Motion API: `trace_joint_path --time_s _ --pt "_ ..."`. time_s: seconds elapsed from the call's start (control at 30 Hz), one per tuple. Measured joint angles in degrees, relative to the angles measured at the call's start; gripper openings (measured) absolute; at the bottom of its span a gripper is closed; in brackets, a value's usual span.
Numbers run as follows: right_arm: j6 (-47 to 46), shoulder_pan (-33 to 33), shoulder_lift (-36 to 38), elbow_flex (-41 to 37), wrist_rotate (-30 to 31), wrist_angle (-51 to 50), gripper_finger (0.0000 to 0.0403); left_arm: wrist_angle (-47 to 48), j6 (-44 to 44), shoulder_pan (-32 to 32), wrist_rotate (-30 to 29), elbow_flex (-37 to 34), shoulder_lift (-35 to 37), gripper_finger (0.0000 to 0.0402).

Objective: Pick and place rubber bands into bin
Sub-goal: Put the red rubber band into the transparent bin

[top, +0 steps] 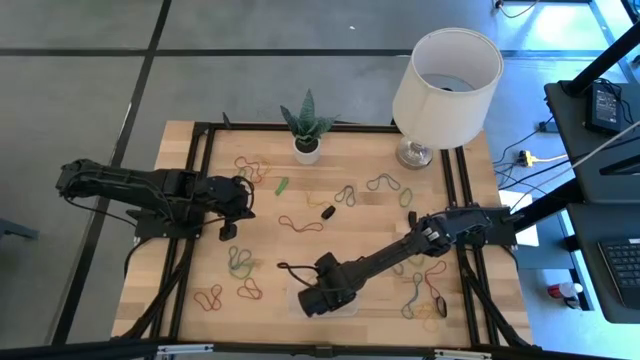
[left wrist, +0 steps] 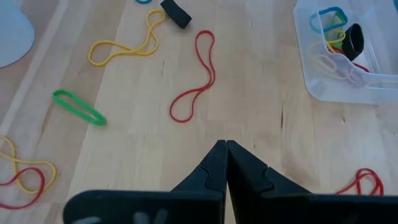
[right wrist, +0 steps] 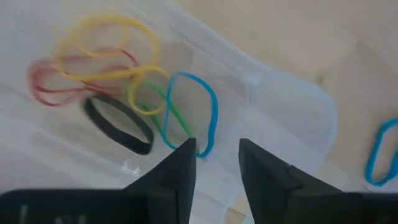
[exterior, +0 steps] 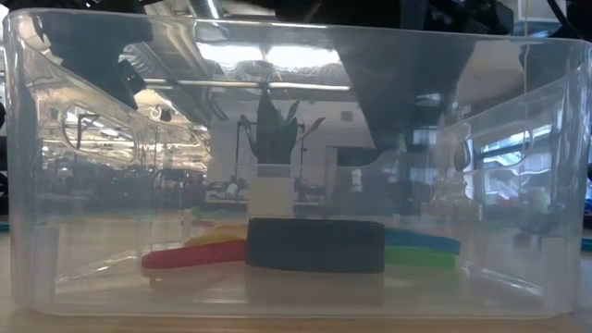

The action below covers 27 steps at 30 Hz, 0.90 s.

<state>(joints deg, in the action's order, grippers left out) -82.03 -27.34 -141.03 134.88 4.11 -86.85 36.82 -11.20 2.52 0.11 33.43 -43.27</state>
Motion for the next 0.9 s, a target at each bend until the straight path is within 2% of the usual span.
trace_joint_path --time_s 0.17,0.33,0.53,0.63,0.7,0.9 --pt "4.93 -1.23 4.79 -0.2 8.49 2.24 0.0099 -0.29 0.0 0.0 -0.1 0.0 0.0 0.0003" --pt "12.38 -1.58 8.3 -0.16 16.23 1.51 0.0016 -2.72 0.0 0.0 -0.09 0.01 0.01 0.0003" --pt "23.09 -0.07 10.85 -4.34 17.18 1.27 0.0003 -6.31 2.17 0.0 -0.08 0.06 0.02 0.0003" --pt "27.32 1.8 14.32 -11.26 17.3 4.75 0.0002 -7.55 2.05 0.0 -0.09 0.07 0.0 0.0003" --pt "30.14 2.89 18.11 -18.41 17.48 10.51 0.0002 -8.35 1.94 0.0 -0.09 0.07 0.0 0.0003" --pt "36.09 5.36 36.48 -48.79 17.07 35.63 0.0001 -9.16 0.89 0.0 -2.69 0.07 -0.26 0.0003"
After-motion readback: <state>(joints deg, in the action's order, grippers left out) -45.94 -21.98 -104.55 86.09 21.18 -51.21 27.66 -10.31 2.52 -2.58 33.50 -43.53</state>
